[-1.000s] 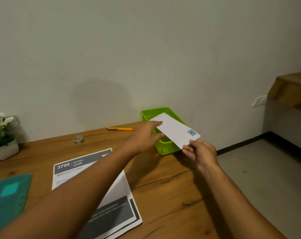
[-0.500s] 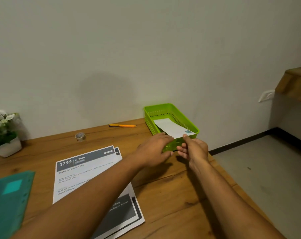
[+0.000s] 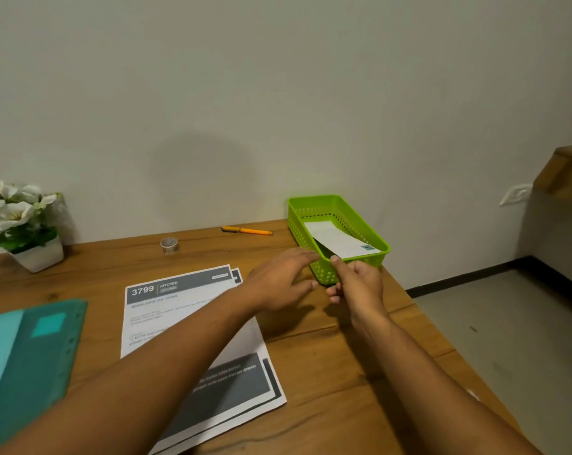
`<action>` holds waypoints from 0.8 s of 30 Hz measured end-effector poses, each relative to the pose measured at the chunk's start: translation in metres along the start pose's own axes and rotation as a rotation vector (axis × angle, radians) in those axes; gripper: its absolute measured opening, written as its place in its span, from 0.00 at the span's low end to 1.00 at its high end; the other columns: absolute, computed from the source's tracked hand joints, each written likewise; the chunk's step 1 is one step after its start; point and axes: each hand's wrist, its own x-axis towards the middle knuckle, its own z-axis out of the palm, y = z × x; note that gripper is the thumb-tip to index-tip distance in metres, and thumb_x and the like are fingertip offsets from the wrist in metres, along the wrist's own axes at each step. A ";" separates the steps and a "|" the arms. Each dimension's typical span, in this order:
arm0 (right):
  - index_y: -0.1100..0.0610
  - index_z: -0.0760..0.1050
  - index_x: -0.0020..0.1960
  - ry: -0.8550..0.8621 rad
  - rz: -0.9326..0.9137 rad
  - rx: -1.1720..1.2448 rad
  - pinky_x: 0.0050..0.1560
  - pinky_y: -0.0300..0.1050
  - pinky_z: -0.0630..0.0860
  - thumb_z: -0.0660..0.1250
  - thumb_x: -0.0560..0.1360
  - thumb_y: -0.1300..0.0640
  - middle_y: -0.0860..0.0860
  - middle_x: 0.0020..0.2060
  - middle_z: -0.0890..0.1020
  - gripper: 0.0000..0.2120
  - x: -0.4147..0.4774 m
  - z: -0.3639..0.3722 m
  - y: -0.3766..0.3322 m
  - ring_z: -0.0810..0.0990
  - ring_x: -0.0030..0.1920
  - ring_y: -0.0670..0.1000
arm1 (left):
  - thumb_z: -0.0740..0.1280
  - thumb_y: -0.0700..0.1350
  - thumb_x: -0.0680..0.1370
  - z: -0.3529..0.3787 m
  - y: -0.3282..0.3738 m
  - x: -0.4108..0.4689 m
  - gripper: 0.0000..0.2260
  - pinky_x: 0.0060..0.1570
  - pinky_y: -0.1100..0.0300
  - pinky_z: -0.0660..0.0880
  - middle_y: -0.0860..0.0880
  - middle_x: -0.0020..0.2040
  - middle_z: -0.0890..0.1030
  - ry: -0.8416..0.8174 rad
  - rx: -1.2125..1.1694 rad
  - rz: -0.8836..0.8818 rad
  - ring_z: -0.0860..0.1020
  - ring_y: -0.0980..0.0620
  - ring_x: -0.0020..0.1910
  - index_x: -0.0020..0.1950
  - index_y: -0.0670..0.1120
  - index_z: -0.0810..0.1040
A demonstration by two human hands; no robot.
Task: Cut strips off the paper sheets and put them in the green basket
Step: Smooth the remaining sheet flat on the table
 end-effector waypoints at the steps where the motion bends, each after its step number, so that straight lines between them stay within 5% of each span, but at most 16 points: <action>1: 0.55 0.68 0.37 -0.032 -0.008 -0.020 0.21 0.39 0.70 0.72 0.80 0.54 0.53 0.23 0.72 0.18 -0.007 0.009 0.002 0.77 0.22 0.49 | 0.65 0.55 0.80 -0.004 -0.008 -0.010 0.29 0.77 0.53 0.62 0.46 0.78 0.69 0.006 -0.004 -0.031 0.64 0.48 0.78 0.79 0.46 0.68; 9: 0.55 0.69 0.35 -0.334 -0.175 -0.348 0.32 0.49 0.75 0.73 0.78 0.48 0.50 0.24 0.78 0.20 -0.053 0.094 0.029 0.80 0.28 0.59 | 0.66 0.54 0.83 -0.033 -0.082 -0.124 0.26 0.73 0.52 0.63 0.50 0.79 0.67 0.084 0.003 -0.358 0.63 0.49 0.78 0.79 0.50 0.67; 12: 0.52 0.78 0.41 -0.470 -0.455 -0.737 0.40 0.51 0.77 0.72 0.77 0.44 0.46 0.35 0.82 0.13 -0.067 0.123 0.040 0.79 0.37 0.49 | 0.65 0.55 0.82 -0.036 -0.110 -0.169 0.26 0.75 0.47 0.64 0.49 0.80 0.64 0.120 0.068 -0.531 0.62 0.48 0.78 0.79 0.51 0.66; 14: 0.49 0.80 0.55 -0.604 -0.664 -0.920 0.50 0.50 0.79 0.69 0.78 0.40 0.46 0.50 0.83 0.14 -0.079 0.139 0.042 0.80 0.51 0.48 | 0.61 0.58 0.83 -0.036 -0.124 -0.190 0.27 0.77 0.44 0.58 0.48 0.82 0.59 0.090 0.154 -0.625 0.57 0.46 0.80 0.81 0.53 0.62; 18: 0.59 0.62 0.80 -0.934 -0.929 -1.157 0.77 0.52 0.60 0.61 0.81 0.36 0.57 0.78 0.67 0.37 -0.095 0.162 0.050 0.62 0.78 0.57 | 0.48 0.62 0.85 -0.024 -0.137 -0.201 0.30 0.79 0.40 0.44 0.47 0.85 0.47 -0.034 0.248 -0.681 0.44 0.45 0.83 0.84 0.52 0.48; 24: 0.59 0.45 0.85 -1.069 -0.953 -1.290 0.83 0.56 0.42 0.48 0.81 0.27 0.55 0.85 0.48 0.46 -0.088 0.172 0.071 0.42 0.84 0.52 | 0.31 0.65 0.76 -0.012 -0.137 -0.203 0.38 0.79 0.40 0.42 0.47 0.85 0.46 -0.017 0.335 -0.654 0.43 0.46 0.83 0.84 0.52 0.44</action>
